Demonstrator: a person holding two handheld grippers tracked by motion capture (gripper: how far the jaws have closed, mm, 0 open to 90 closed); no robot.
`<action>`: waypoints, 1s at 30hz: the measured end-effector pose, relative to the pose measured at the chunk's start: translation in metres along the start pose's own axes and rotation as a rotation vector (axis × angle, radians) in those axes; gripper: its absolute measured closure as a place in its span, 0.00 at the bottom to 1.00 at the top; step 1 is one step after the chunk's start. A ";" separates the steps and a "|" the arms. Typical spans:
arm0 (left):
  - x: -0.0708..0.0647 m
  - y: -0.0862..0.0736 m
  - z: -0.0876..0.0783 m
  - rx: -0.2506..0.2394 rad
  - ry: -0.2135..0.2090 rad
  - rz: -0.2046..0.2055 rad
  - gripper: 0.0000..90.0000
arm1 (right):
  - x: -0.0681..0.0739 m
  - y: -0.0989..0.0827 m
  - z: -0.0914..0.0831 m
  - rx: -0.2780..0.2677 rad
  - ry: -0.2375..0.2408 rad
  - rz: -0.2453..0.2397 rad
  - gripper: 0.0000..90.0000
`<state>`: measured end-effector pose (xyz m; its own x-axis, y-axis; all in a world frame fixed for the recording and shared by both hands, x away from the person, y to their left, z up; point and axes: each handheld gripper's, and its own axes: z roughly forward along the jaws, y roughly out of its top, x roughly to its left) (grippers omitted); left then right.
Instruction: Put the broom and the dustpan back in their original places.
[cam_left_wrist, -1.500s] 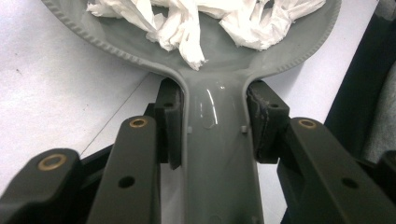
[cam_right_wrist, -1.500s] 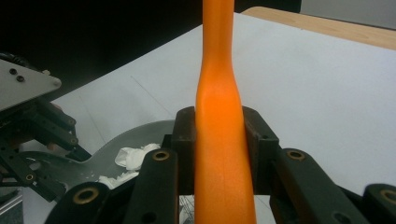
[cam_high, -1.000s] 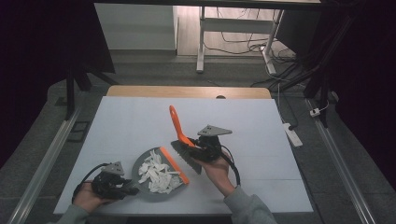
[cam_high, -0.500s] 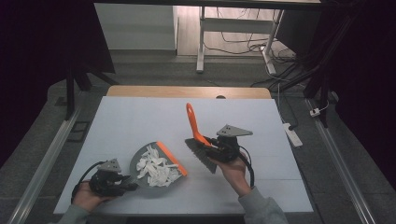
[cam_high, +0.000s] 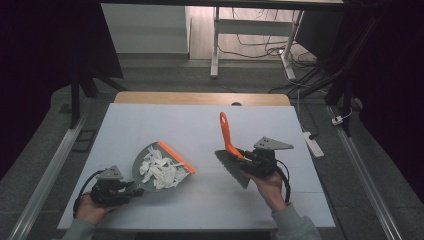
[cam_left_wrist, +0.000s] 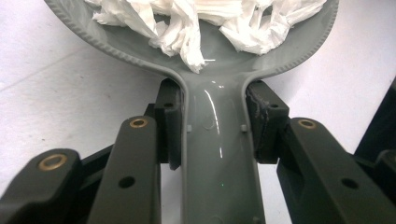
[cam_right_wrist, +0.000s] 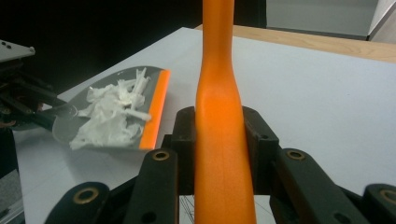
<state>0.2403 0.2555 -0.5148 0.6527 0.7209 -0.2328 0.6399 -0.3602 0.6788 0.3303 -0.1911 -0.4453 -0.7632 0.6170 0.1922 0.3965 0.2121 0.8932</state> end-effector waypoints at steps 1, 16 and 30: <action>0.000 0.000 -0.001 -0.009 0.005 -0.005 0.68 | -0.001 0.000 -0.002 0.000 0.001 -0.002 0.77; -0.003 0.002 -0.012 -0.081 0.057 -0.054 0.68 | -0.014 -0.007 -0.022 0.027 -0.002 0.015 0.77; -0.004 0.003 -0.014 -0.120 0.143 -0.185 0.68 | -0.012 -0.014 -0.022 0.060 0.016 0.021 0.77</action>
<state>0.2345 0.2602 -0.5018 0.4600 0.8473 -0.2654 0.6844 -0.1479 0.7139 0.3229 -0.2186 -0.4516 -0.7623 0.6095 0.2179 0.4422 0.2445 0.8630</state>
